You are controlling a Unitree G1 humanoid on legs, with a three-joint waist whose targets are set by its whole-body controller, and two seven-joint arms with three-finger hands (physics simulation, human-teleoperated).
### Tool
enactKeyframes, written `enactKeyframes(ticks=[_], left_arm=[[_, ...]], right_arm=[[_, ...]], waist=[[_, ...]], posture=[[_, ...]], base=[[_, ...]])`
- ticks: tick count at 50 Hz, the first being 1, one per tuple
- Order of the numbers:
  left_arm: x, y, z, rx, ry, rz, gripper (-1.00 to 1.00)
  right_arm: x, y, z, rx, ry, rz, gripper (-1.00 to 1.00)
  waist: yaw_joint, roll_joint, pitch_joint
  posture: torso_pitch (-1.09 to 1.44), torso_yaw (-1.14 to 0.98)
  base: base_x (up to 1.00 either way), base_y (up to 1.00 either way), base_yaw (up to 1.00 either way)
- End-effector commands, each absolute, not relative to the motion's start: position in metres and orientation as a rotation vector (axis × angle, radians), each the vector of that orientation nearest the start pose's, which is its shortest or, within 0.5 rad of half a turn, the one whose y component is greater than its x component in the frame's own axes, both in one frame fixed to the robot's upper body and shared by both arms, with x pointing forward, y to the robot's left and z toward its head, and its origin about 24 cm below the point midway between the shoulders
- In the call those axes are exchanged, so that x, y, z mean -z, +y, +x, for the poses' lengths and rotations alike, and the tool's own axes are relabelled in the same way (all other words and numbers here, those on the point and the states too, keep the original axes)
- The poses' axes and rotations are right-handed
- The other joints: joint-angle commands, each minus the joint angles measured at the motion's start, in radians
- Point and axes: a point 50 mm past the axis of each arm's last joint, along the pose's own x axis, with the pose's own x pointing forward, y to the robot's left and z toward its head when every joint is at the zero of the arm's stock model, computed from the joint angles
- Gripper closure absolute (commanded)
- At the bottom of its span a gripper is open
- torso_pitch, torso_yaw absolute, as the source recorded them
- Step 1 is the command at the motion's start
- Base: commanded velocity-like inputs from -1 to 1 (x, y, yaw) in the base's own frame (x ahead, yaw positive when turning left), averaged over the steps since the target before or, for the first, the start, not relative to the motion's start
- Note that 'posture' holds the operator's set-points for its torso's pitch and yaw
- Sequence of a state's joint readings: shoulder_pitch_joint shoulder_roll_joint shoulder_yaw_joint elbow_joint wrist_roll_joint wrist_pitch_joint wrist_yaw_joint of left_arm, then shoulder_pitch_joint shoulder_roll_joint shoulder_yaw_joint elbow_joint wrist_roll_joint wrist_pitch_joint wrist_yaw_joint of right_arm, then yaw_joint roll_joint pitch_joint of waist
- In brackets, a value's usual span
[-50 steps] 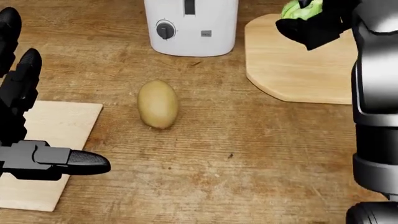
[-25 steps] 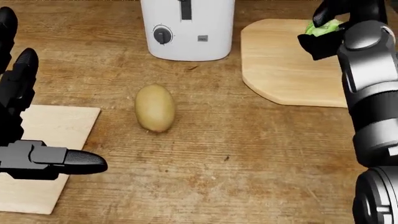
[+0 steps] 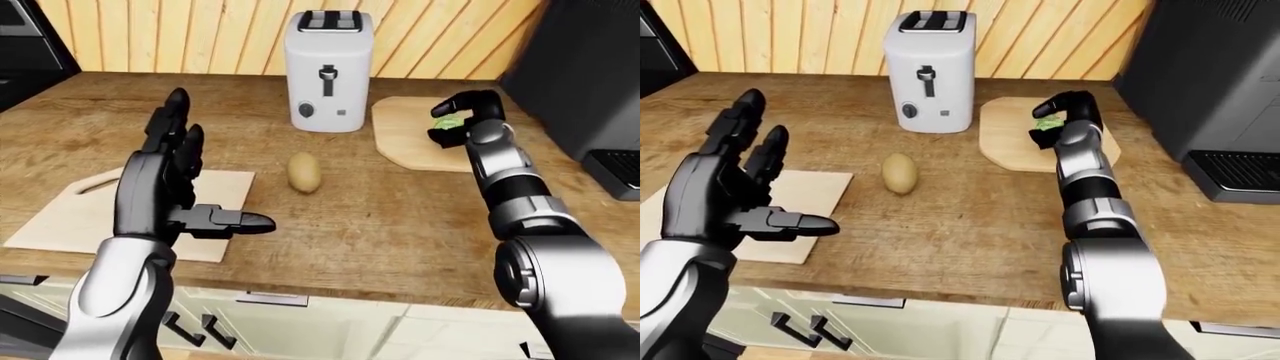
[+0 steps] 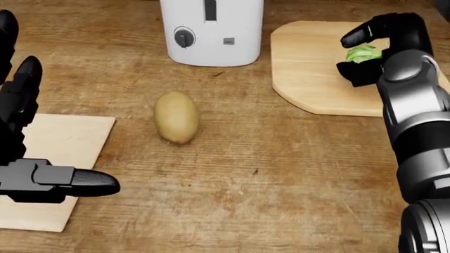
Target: Place the kiwi and the brussel sprout on separate cutting boards.
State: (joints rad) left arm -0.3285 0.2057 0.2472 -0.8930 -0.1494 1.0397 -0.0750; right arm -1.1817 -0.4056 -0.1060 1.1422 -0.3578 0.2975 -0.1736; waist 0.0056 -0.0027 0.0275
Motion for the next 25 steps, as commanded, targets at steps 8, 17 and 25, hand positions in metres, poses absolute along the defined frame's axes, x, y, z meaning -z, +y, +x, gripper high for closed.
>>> enactKeyframes(ticks=[8,17,25], left_arm=[[-0.232,0.181,0.226,0.012,-0.276,0.107,-1.0],[-0.236,0.18,0.225,0.014,-0.281,0.11,-1.0],[-0.238,0.179,0.226,0.016,-0.283,0.114,-1.0]], right_arm=[[-0.217,-0.244,0.416,0.438,0.118,-0.595,-0.18],[-0.241,-0.251,0.412,0.459,0.063,-0.599,-0.77],[-0.272,-0.249,0.401,0.439,-0.011,-0.58,-0.77]], waist=[[0.0,-0.002,-0.024],[0.003,-0.001,-0.022],[0.004,-0.002,-0.02]], posture=[[0.0,0.0],[0.0,0.0],[0.0,0.0]], base=[[0.0,0.0,0.0],[0.0,0.0,0.0],[0.0,0.0,0.0]])
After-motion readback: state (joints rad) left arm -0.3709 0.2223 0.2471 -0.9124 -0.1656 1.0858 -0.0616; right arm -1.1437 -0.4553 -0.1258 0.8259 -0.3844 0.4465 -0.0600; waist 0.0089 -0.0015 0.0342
